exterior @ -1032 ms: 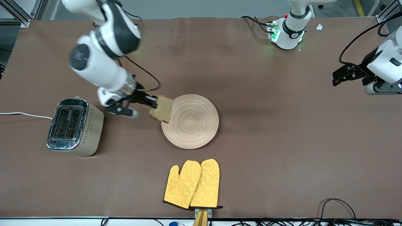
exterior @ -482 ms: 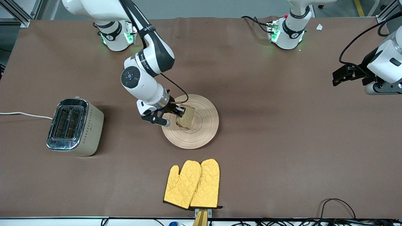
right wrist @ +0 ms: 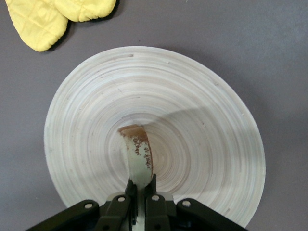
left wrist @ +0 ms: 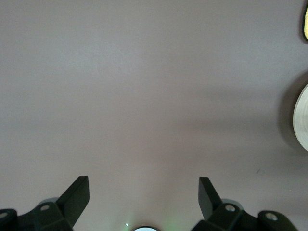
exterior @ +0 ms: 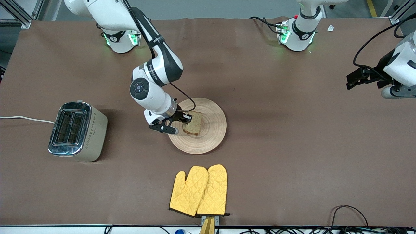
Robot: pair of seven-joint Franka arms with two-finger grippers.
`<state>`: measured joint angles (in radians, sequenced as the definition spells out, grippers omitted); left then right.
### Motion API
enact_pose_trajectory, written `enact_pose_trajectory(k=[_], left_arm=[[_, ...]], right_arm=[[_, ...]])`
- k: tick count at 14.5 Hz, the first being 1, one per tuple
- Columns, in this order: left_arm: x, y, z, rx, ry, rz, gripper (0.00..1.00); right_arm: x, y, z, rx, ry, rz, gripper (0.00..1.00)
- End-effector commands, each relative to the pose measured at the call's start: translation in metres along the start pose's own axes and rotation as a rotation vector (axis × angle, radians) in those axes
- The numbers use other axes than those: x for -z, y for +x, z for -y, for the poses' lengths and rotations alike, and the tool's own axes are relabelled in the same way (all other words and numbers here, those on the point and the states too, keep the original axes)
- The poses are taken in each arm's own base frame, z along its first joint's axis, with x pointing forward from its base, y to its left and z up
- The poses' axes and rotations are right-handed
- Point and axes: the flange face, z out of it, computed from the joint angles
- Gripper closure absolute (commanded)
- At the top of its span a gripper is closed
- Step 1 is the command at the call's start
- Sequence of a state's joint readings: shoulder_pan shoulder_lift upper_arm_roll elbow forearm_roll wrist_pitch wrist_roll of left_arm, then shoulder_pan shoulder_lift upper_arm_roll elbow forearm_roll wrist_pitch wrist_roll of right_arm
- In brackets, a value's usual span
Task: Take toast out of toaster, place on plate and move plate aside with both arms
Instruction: 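Lower the bread onto the wooden plate and open the right gripper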
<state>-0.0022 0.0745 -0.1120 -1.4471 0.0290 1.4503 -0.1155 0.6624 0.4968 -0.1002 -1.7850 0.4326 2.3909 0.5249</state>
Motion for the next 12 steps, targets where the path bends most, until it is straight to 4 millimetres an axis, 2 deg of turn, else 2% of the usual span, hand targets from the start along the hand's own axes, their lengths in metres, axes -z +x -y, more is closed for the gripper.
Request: enact_pose_trajectory(k=[1, 3, 8, 9, 12], left_arm=[[0.005, -0.001, 0.002, -0.012, -0.023, 0.005, 0.00], [0.005, -0.001, 0.002, -0.012, -0.023, 0.005, 0.00], [0.005, -0.001, 0.000, -0.013, -0.023, 0.003, 0.00], [0.003, 0.001, 0.000, -0.013, -0.024, 0.003, 0.00], [-0.013, 0.017, -0.003, -0.018, -0.028, 0.001, 0.00]], right_arm=[[-0.011, 0.017, -0.018, 0.055, -0.007, 0.002, 1.00], [-0.013, 0.030, -0.042, 0.090, -0.024, 0.015, 1.00], [-0.018, 0.035, -0.066, 0.067, -0.066, 0.055, 0.99], [-0.018, 0.037, -0.072, 0.060, -0.083, 0.068, 0.96], [-0.013, 0.039, -0.079, 0.066, -0.116, 0.095, 0.59]])
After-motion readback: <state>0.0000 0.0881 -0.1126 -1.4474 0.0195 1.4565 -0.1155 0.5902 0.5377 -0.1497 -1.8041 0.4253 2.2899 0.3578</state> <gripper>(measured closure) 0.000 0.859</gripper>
